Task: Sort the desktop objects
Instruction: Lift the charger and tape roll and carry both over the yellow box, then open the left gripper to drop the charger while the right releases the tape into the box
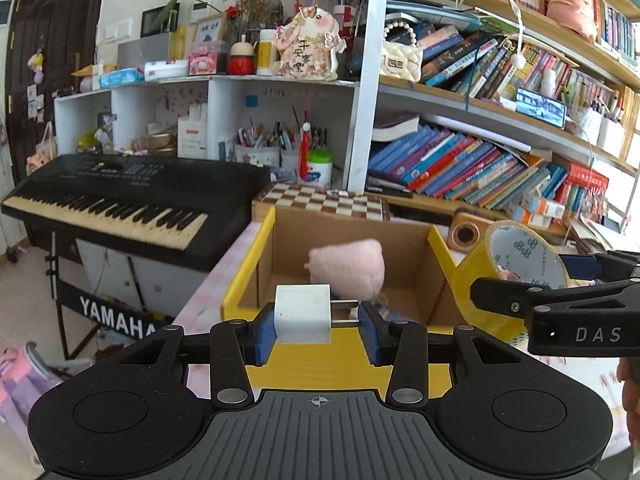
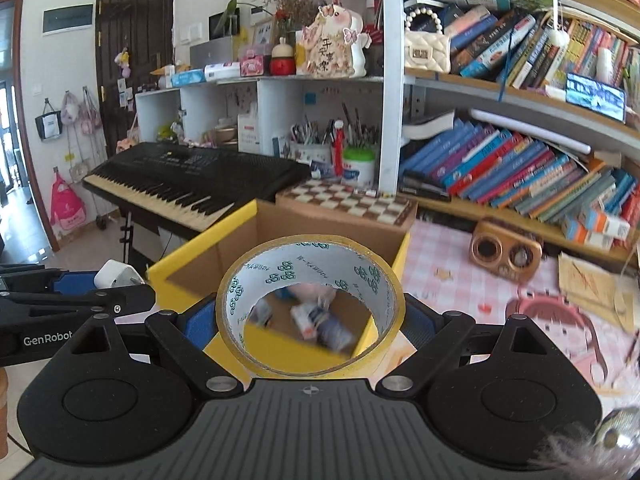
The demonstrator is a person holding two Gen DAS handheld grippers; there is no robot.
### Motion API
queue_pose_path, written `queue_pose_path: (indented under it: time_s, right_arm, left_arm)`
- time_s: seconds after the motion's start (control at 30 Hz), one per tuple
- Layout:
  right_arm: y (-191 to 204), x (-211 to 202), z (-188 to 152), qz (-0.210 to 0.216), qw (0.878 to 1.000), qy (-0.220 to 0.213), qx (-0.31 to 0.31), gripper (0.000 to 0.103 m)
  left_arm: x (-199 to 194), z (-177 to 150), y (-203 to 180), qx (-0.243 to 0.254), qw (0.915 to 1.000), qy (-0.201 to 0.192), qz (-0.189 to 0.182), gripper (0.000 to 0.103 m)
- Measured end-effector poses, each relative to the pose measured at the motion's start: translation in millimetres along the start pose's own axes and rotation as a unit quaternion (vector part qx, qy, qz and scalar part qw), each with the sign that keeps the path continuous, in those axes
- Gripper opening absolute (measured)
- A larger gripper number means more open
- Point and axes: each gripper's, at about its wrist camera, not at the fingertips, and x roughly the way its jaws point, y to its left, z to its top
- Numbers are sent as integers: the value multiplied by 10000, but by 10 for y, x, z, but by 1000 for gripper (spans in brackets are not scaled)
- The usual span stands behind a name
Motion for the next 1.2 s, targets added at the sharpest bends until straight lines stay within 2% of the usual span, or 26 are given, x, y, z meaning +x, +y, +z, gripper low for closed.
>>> queue_pose_path:
  time_s: [0.17, 0.4, 0.73, 0.97, 1.07, 1.2]
  right_arm:
    - [-81, 325, 149, 174, 9993, 23, -316, 91]
    - [-123, 902, 343, 461, 9901, 430, -1256, 91]
    - [-139, 1478, 290, 1046, 9733, 1290, -1584, 91]
    - [-142, 1677, 133, 1232, 9601, 1798, -1754, 91]
    - [-200, 1757, 109, 1438, 9559, 2039, -1546, 91]
    - [-212, 1803, 120, 1592, 9512, 2148, -1543, 91]
  left_arm:
    - [366, 208, 4, 60, 10000, 29, 50, 41]
    - [884, 458, -6, 196, 9994, 285, 44, 41]
    - [1460, 442, -102, 298, 9943, 1017, -77, 41]
    - [1704, 389, -159, 450, 9897, 1354, -138, 41]
    - [1794, 358, -157, 442, 9879, 1479, -137, 41]
    - [1885, 316, -162, 464, 9852, 1646, -137, 41]
